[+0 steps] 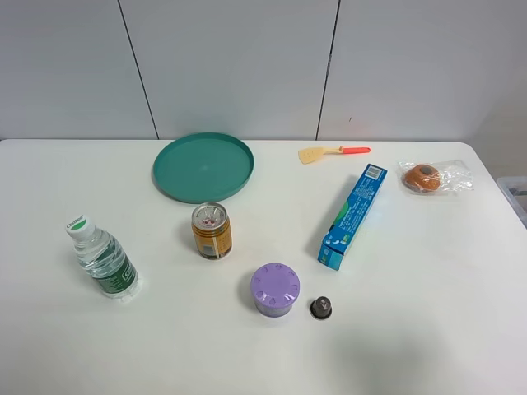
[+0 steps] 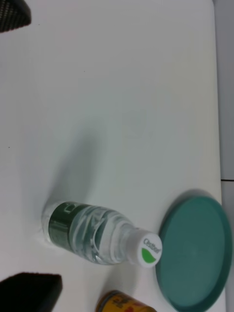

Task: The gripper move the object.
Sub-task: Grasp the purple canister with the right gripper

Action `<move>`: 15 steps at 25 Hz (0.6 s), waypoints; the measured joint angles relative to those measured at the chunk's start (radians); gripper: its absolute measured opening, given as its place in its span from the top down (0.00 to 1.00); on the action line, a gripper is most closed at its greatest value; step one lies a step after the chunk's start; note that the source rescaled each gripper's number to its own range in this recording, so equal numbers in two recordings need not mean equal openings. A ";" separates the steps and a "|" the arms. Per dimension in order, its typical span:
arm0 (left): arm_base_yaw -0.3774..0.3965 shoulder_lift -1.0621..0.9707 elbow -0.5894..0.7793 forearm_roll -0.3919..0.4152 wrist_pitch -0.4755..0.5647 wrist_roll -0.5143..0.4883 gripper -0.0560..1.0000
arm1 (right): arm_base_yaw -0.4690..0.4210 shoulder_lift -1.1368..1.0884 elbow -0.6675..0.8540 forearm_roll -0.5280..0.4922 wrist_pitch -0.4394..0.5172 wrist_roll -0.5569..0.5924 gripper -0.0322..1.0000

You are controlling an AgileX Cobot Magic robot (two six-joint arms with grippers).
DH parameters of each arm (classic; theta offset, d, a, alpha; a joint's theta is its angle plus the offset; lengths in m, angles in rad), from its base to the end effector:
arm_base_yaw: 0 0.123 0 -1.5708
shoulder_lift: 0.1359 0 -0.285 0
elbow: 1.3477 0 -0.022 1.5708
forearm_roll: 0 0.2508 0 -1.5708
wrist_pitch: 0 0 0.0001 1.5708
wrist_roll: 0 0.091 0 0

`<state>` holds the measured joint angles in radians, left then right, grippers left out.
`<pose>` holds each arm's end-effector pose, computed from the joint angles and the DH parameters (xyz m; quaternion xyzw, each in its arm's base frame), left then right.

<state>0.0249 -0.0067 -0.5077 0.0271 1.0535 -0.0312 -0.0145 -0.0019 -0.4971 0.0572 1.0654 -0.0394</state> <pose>-0.0066 0.0020 0.2800 -0.0243 0.8471 0.0119 0.5307 -0.0050 0.0046 0.2762 -0.0118 0.8543 0.0146 0.5195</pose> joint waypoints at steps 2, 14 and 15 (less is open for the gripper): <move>0.000 0.000 0.000 0.000 0.000 0.000 0.00 | 0.000 0.000 0.000 0.000 0.000 0.000 0.00; 0.000 0.000 0.000 0.000 0.000 0.000 0.00 | 0.000 0.000 -0.023 0.009 0.000 -0.066 0.00; 0.000 0.000 0.000 0.000 0.000 0.000 0.00 | 0.000 0.000 -0.038 0.009 0.000 -0.076 0.00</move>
<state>0.0249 -0.0067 -0.5077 0.0271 1.0535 -0.0312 -0.0145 -0.0019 -0.5346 0.0660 1.0654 -0.1156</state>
